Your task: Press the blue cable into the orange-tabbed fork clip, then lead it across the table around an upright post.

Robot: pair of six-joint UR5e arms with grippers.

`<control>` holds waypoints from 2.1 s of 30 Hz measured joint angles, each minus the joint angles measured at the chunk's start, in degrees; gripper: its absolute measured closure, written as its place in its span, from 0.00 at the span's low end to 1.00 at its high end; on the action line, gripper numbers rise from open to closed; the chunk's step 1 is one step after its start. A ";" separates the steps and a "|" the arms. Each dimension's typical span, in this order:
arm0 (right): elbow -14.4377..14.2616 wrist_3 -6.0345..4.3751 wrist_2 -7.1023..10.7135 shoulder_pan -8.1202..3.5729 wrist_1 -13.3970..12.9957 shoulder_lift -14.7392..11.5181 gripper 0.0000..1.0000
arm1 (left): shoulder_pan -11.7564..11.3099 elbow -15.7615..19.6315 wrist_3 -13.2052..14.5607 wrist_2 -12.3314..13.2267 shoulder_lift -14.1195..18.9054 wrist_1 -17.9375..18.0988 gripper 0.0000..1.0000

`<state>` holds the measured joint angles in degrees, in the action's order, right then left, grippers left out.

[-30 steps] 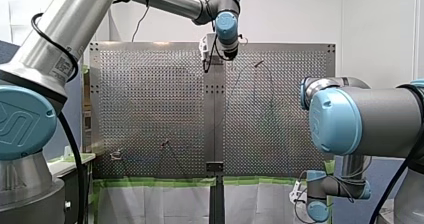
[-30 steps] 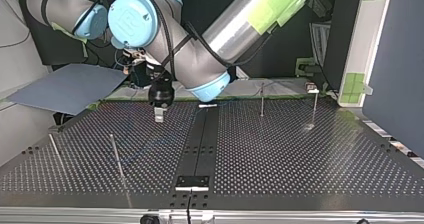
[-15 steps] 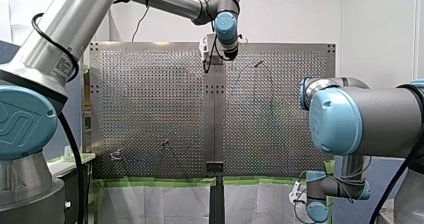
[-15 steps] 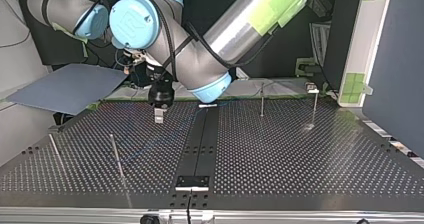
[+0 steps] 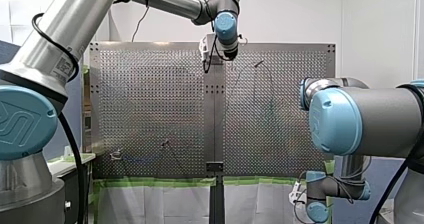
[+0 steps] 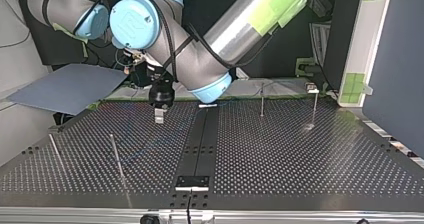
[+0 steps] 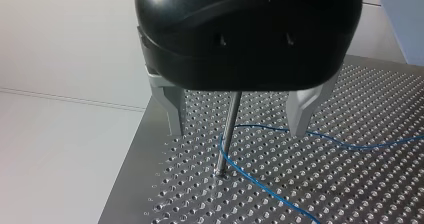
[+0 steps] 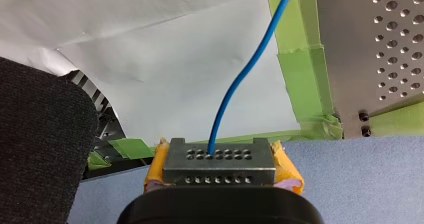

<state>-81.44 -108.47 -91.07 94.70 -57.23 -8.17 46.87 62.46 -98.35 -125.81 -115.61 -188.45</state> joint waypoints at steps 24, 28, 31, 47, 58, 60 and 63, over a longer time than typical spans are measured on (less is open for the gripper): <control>0.01 0.26 0.01 0.00 0.06 0.08 1.00 | -0.65 6.94 -4.09 5.34 6.11 5.74 0.00; 0.01 0.26 -0.01 0.00 0.03 0.09 1.00 | -0.83 8.78 -5.92 7.17 7.15 7.57 0.00; 0.01 0.26 -0.05 0.00 0.01 0.11 1.00 | -0.83 10.15 -7.27 8.54 7.37 8.95 0.00; 0.01 0.18 0.02 0.03 -0.09 0.19 1.00 | -0.96 18.68 -14.07 17.06 7.45 17.46 0.00; 0.01 0.24 0.08 0.12 -0.18 0.20 1.00 | -0.96 23.82 -14.16 19.05 7.43 22.61 0.00; 0.01 0.25 0.08 0.15 -0.18 0.20 1.00 | -0.96 24.84 -14.13 19.06 7.44 23.65 0.00; 0.00 0.26 0.09 0.15 -0.18 0.22 1.00 | -0.96 26.38 -14.02 19.05 7.41 25.18 0.00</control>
<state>-81.44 -108.21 -90.98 94.85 -57.40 -7.95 45.91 88.84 -112.37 -106.76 -108.19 -163.27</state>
